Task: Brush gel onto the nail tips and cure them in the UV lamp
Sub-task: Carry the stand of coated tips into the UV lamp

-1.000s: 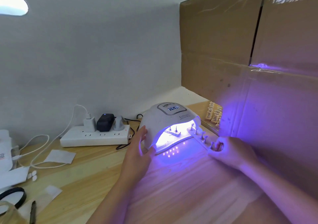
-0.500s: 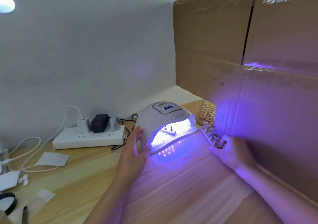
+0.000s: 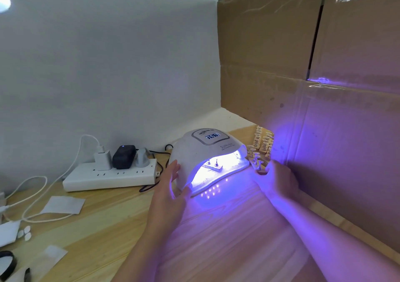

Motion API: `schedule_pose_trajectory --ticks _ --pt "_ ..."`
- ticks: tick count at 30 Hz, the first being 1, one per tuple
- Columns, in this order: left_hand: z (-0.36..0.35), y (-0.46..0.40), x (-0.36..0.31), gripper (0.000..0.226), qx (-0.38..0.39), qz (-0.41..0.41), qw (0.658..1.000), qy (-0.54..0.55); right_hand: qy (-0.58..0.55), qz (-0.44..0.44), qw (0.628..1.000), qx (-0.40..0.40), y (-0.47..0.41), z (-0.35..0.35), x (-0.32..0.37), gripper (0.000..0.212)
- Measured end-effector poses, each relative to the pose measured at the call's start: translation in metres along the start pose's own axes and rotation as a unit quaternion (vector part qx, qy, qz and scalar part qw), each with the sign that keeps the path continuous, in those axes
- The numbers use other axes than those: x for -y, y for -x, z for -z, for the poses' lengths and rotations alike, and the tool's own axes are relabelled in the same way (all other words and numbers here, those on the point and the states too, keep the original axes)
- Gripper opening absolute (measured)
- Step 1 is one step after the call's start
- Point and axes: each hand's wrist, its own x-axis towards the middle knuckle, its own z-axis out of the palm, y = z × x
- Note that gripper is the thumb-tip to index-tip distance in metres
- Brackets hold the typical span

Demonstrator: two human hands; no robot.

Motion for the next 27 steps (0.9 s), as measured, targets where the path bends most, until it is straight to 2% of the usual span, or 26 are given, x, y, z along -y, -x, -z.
schedule_pose_trajectory --ticks 4,11,16,21,27 --pt "0.001 0.0016 0.0002 0.061 0.002 -0.001 1.0 0.007 -0.017 -0.022 1.0 -0.014 0.0011 -0.0001 -0.0013 0.042" --pt "0.0012 0.0042 -0.0028 0.059 0.005 0.004 1.0 0.023 0.101 -0.017 0.995 0.014 -0.0004 -0.0017 0.0044 0.043" --pt "0.0011 0.0049 -0.003 0.06 0.013 0.01 0.999 0.043 0.121 -0.009 0.993 0.013 -0.0062 -0.0029 0.0054 0.049" --pt "0.0007 0.0038 -0.0018 0.059 0.005 0.009 0.999 0.034 0.067 0.023 0.997 0.041 -0.0069 -0.0013 0.0035 0.028" --pt "0.0011 0.0058 -0.0025 0.058 0.008 0.008 0.999 0.039 0.056 0.081 0.995 0.021 -0.0051 -0.0041 0.0023 0.024"
